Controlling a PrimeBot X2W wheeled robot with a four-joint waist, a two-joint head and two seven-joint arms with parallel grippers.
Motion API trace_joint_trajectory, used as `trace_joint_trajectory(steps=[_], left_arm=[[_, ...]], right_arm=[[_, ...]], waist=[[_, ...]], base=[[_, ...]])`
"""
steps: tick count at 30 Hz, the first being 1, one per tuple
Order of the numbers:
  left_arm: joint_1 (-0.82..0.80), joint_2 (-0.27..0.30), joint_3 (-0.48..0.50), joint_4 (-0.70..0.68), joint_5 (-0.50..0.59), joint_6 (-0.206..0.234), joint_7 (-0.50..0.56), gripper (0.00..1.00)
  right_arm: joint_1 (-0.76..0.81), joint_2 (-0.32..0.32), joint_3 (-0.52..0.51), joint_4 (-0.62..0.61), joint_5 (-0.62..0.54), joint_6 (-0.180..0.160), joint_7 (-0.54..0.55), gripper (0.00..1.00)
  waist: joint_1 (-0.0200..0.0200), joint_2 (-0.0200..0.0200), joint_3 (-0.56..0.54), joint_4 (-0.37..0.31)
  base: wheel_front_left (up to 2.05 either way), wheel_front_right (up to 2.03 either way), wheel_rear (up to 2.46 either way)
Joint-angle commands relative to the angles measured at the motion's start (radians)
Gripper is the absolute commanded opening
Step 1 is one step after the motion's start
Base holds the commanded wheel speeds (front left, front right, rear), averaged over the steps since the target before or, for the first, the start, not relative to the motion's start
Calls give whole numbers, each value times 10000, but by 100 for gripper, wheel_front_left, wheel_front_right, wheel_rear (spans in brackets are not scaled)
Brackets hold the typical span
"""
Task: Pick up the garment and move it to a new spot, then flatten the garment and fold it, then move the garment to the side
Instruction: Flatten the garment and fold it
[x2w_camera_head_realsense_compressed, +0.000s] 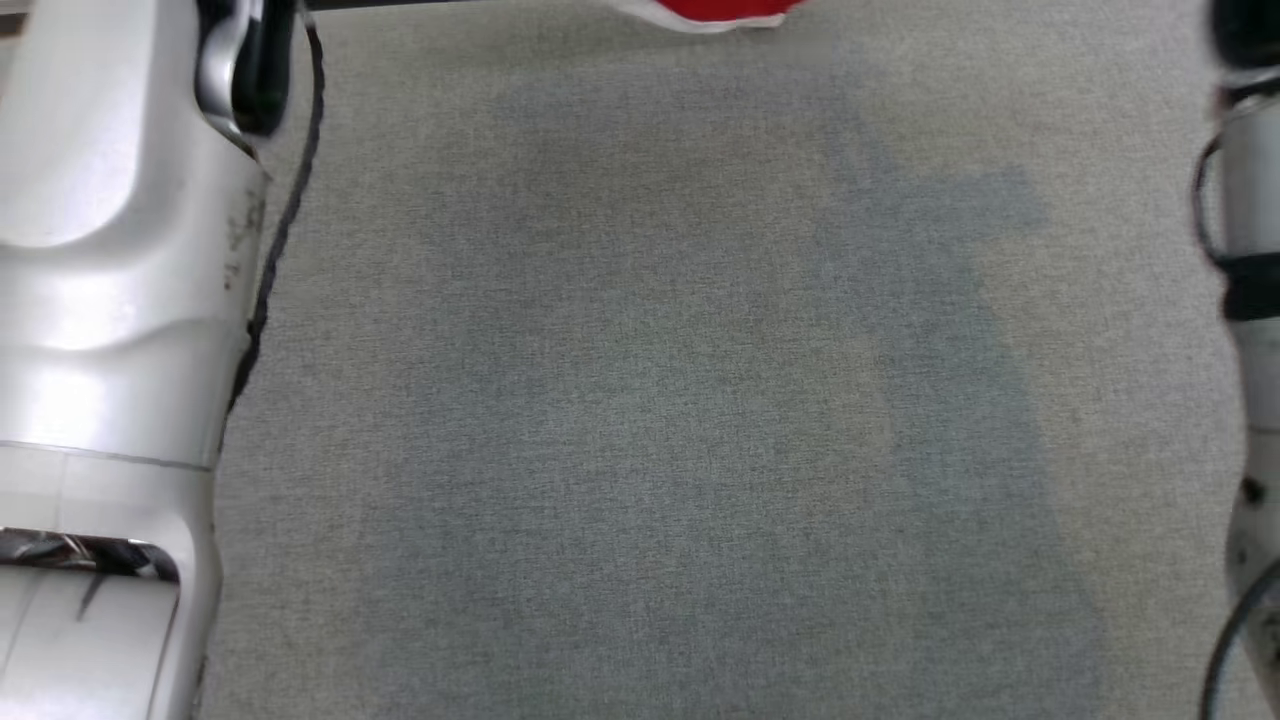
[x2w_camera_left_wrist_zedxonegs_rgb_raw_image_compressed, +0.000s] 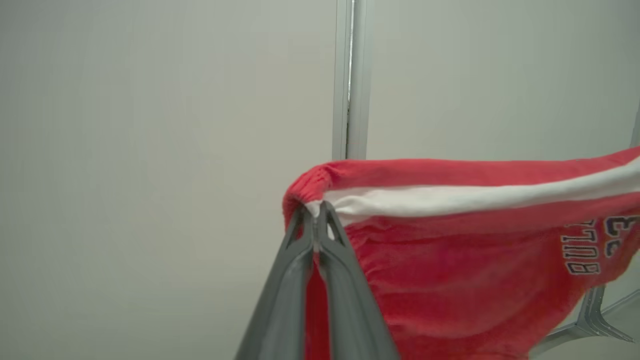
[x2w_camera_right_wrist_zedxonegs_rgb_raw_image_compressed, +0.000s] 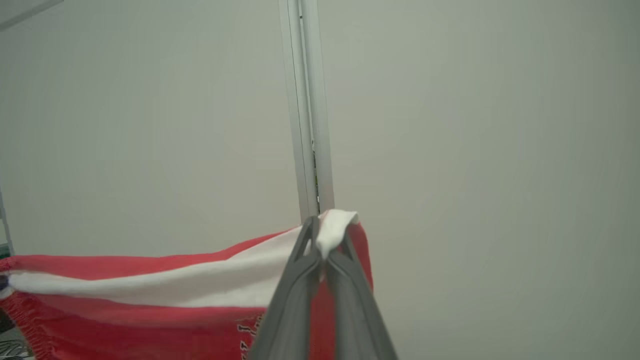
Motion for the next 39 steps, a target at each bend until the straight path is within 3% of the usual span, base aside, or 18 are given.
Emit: trace_joint_trajectory(steps=[1, 8, 16, 22, 31, 39], left_arm=[[66, -42, -2, 351, 19, -74, -72, 0], [1617, -355, 443, 1679, -73, -176, -83, 0], [4492, -595, 888, 1076, 186, -230, -85, 0], [6764, -710, 975, -196, 297, -243, -86, 0], [9899, -706, 788, -2029, 205, -243, -87, 0], [12188, -286, 949, -4254, -182, 163, 904, 0]], right_arm=[[120, 83, 180, 383, 120, -9, -174, 0], [1495, 521, 1632, 2765, 931, -7, -1111, 0], [4361, 553, 2426, 3255, 2304, -7, -1716, 0], [6748, 357, 2043, 2038, 2617, -7, -1742, 0], [10082, 177, 1049, -342, 1942, -9, -1684, 0], [12770, 353, -10, -2994, 1084, -16, -10, 0]], waist=[[0, 0, 30, -47], [0, 0, 162, -169], [0, 0, -84, -129], [0, 0, -542, -35], [0, 0, -1531, -98], [0, 0, -2557, -188]], base=[[0, 0, 0], [0, 0, 0], [0, 0, 0], [0, 0, 0], [0, 0, 0], [0, 0, 0]])
